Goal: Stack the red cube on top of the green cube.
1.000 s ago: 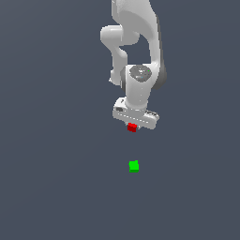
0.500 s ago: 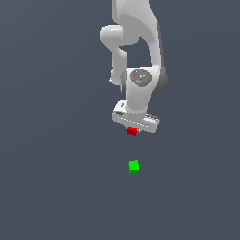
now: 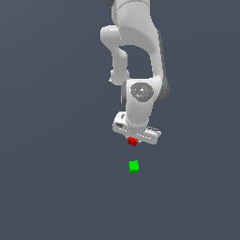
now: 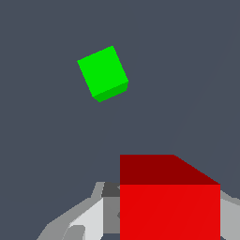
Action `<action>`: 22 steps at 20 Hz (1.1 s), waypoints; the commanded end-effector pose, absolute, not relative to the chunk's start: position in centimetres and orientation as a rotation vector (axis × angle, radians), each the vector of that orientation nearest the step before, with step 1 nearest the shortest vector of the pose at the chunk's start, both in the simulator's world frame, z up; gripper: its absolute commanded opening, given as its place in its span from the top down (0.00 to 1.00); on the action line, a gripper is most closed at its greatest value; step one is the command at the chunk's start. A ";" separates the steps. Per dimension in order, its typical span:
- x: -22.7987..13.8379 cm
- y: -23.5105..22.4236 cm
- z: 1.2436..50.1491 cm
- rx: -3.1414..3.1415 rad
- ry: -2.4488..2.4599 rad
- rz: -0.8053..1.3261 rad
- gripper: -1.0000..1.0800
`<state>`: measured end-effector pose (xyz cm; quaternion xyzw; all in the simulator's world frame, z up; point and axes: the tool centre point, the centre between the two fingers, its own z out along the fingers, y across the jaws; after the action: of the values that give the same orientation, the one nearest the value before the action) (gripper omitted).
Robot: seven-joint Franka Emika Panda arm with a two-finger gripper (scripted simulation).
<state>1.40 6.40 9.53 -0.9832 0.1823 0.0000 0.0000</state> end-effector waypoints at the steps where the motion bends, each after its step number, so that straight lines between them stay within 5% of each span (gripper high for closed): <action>1: 2.9 6.4 9.1 -3.089 0.573 -0.001 1.00; 22: 11.2 6.5 6.4 -3.089 0.572 0.000 1.00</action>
<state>10.90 6.48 6.43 -0.9833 0.1822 0.0004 0.0000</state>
